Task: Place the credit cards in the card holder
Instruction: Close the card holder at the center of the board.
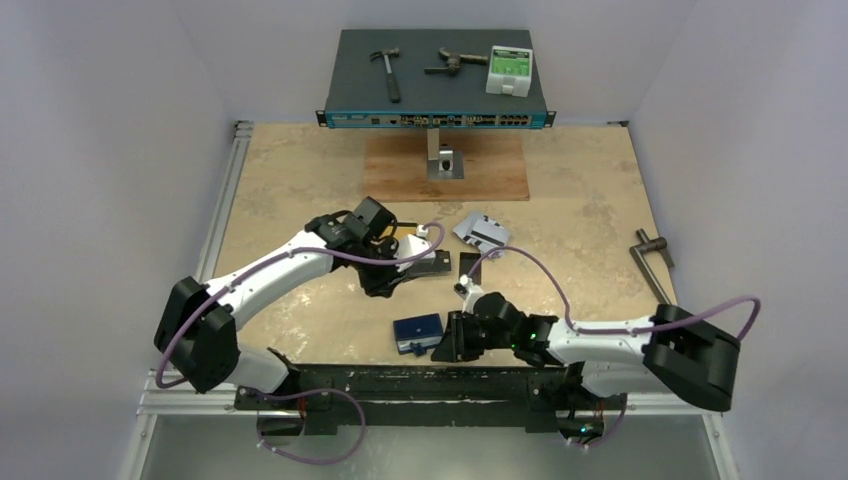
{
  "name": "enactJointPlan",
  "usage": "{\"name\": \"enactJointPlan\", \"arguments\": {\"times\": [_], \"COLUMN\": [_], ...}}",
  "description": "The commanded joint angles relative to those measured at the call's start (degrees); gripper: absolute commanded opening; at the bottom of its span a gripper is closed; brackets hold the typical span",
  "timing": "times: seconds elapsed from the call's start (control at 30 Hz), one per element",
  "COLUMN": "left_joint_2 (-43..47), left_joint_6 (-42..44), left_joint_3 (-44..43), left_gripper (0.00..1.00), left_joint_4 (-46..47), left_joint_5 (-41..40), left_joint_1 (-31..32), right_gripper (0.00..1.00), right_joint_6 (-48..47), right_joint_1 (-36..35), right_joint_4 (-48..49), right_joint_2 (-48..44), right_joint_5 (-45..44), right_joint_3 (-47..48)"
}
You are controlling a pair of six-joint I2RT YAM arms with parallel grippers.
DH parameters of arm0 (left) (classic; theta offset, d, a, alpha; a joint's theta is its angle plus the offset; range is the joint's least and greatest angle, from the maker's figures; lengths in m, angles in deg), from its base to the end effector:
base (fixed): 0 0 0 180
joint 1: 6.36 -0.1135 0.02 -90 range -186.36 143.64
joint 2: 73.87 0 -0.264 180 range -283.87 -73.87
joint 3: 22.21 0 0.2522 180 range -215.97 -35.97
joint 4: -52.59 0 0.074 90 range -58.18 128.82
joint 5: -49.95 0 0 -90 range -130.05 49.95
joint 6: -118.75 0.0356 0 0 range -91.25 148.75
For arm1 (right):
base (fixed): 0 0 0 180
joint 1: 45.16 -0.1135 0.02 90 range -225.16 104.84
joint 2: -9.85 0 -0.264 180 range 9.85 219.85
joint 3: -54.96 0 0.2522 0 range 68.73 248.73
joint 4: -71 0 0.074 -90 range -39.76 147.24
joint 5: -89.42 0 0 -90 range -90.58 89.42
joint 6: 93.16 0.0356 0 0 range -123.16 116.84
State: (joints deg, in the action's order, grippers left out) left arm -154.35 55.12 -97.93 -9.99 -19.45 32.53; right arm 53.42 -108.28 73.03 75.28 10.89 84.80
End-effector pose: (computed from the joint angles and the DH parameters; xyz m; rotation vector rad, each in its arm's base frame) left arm 0.2015 -0.1786 0.2539 1.5595 2.2509 -0.5541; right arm 0.0868 0.1870 0.1466 -0.2776 2.4928 1.2886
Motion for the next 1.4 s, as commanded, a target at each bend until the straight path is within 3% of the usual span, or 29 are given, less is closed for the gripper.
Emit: {"name": "enactJointPlan", "arguments": {"times": [0.0, 0.07, 0.37, 0.6, 0.8, 0.83, 0.9, 0.93, 1.03, 1.13, 1.2, 1.3, 1.37], "left_joint_2": [0.5, 2.0, -0.8, -0.4, 1.8, 1.9, 2.3, 2.7, 3.9, 2.9, 1.2, 1.4, 1.6], "left_joint_6": [6.2, 9.7, 19.0, 28.3, 32.6, 31.8, 29.9, 28.9, 22.7, 15.1, 11.9, 7.6, 6.8], "left_joint_3": [5.2, 7.7, 10.5, 10.4, 13.7, 13.3, 13.2, 13.2, 10.9, 4.7, 0.4, -2.3, -2.7], "left_gripper": [0.29, 0.29, 0.29, 0.30, 0.29, 0.29, 0.29, 0.28, 0.27, 0.28, 0.25, 0.26, 0.27], "left_joint_4": [10.7, 14.0, 19.5, 12.9, 14.0, 13.9, 15.1, 15.7, 15.7, 12.9, 8.2, 4.9, 4.7], "left_joint_5": [2.2, 3.2, 4.8, 8.7, 9.2, 9.5, 9.8, 10.0, 9.3, 4.7, 6.5, 15.5, 17.6], "left_joint_1": [0.0, -0.1, 0.2, 0.2, 0.4, 0.5, 0.8, 0.9, 0.9, 0.7, -1.3, -6.6, -8.8], "right_gripper": [0.15, 0.09, 0.09, 0.10, 0.40, 0.52, 0.94, 0.98, 0.99, 0.99, 0.99, 0.80, 0.74], "right_joint_6": [1.7, 1.8, -5.1, -10.6, -14.5, -14.6, -13.0, -9.4, 0.3, -4.3, -7.8, -13.1, -14.6], "right_joint_1": [2.9, 4.0, 13.8, 15.5, 15.7, 15.7, 15.7, 15.7, 16.0, 16.1, 16.0, 11.3, 4.6], "right_joint_4": [4.7, 2.4, -7.8, -11.8, -20.2, -21.5, -19.9, -15.9, -9.7, -4.6, -7.1, -17.0, -21.9], "right_joint_2": [7.9, 10.1, 13.5, 23.1, 15.3, 12.8, 7.4, 4.4, -3.9, -8.9, -9.6, -5.5, -1.8], "right_joint_5": [3.5, 2.4, -2.0, -3.6, -10.9, -12.5, -12.2, -10.0, -10.9, -9.0, -10.3, -15.1, -22.2], "right_joint_3": [1.2, 2.4, 12.4, 23.9, 24.0, 23.3, 20.3, 17.9, 11.4, 7.6, 8.6, 13.8, 17.3]}}
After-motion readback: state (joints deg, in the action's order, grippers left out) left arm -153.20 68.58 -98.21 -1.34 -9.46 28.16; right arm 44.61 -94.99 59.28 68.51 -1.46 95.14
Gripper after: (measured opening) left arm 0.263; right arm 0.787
